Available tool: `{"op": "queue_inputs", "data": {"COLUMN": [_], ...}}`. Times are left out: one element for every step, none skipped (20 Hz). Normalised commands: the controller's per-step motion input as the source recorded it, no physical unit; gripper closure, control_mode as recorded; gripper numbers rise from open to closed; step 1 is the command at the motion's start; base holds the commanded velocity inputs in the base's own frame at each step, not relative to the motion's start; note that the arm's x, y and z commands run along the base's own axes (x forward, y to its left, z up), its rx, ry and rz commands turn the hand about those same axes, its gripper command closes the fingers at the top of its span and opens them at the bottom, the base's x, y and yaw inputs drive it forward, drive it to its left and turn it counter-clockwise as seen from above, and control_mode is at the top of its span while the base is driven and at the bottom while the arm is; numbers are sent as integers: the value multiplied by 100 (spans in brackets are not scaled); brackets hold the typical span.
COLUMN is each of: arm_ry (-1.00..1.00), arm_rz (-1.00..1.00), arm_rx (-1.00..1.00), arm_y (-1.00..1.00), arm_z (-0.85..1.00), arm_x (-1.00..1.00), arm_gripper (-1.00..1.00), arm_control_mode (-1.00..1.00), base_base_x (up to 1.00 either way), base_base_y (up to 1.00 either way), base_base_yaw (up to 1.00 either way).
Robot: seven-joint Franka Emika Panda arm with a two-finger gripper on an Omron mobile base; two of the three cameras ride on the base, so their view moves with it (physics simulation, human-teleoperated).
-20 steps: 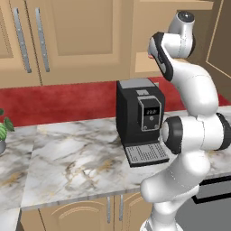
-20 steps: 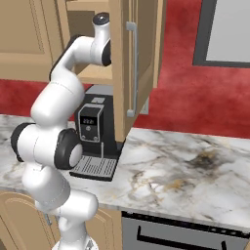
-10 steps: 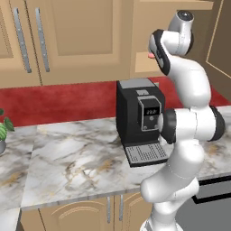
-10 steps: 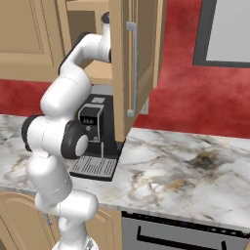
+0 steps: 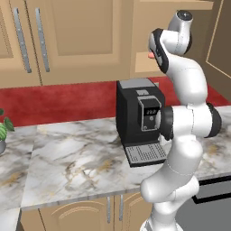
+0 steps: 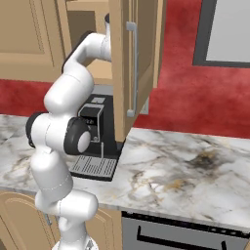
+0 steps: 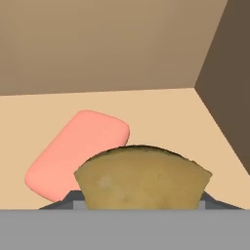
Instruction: Pick up the bar soap and sponge from the sink, and place them back in the cabinet, and close the cabinet door.
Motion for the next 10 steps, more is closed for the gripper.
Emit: {"op": "queue_inputs", "data": {"arm_ry": [-9, -8, -9, -9, -10, -11, -10, -13, -14, -12], "arm_rz": [0, 0, 0, 0, 0, 0, 0, 0, 0, 0], "arm_rx": [0, 0, 0, 0, 0, 0, 0, 0, 0, 0], "arm_y": [0, 0, 0, 0, 0, 0, 0, 0, 0, 0], "arm_z": [-29, -26, -29, -29, -31, -33, -32, -31, -29, -26], "arm_x": [0, 0, 0, 0, 0, 0, 0, 0, 0, 0], "arm_gripper": [100, 100, 100, 100, 100, 100, 100, 100, 100, 100], "arm_control_mode": [-100, -100, -100, -100, -100, -100, -100, -100, -100, -100], "base_base_x": [0, 0, 0, 0, 0, 0, 0, 0, 0, 0], "base_base_y": [0, 0, 0, 0, 0, 0, 0, 0, 0, 0], "base_base_yaw": [0, 0, 0, 0, 0, 0, 0, 0, 0, 0]}}
